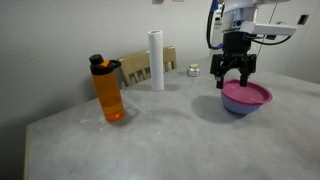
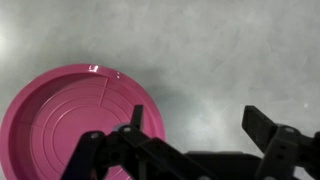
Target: Take off the lid from the bowl and put it on the table
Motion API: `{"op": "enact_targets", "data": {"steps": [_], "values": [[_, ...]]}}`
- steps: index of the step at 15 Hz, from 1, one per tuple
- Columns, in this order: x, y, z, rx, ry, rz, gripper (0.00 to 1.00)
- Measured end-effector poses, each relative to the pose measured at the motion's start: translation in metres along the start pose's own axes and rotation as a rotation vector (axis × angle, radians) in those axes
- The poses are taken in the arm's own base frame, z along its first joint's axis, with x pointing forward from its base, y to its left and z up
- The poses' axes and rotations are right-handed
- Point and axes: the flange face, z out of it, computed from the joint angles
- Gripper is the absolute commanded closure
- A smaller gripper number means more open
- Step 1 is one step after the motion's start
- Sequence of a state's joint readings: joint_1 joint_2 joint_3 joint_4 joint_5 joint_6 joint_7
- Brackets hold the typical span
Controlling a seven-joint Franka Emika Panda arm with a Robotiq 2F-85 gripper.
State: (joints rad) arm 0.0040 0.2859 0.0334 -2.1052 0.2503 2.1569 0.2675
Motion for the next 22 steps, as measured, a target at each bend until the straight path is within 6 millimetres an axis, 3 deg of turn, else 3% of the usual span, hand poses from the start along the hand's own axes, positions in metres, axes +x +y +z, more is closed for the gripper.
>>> {"op": "enact_targets", "data": {"steps": [3,7,14,18,22], "values": [[0.012,0.021,0.006,0.018,-0.037,0.062,0.00],[0.019,0.029,0.004,0.032,-0.047,0.187,0.00],[0.021,-0.008,0.008,-0.078,0.022,0.502,0.00],[0.023,-0.017,0.028,-0.265,-0.060,0.471,0.00],[0.030,-0.015,0.031,-0.396,-0.161,0.383,0.00]]}}
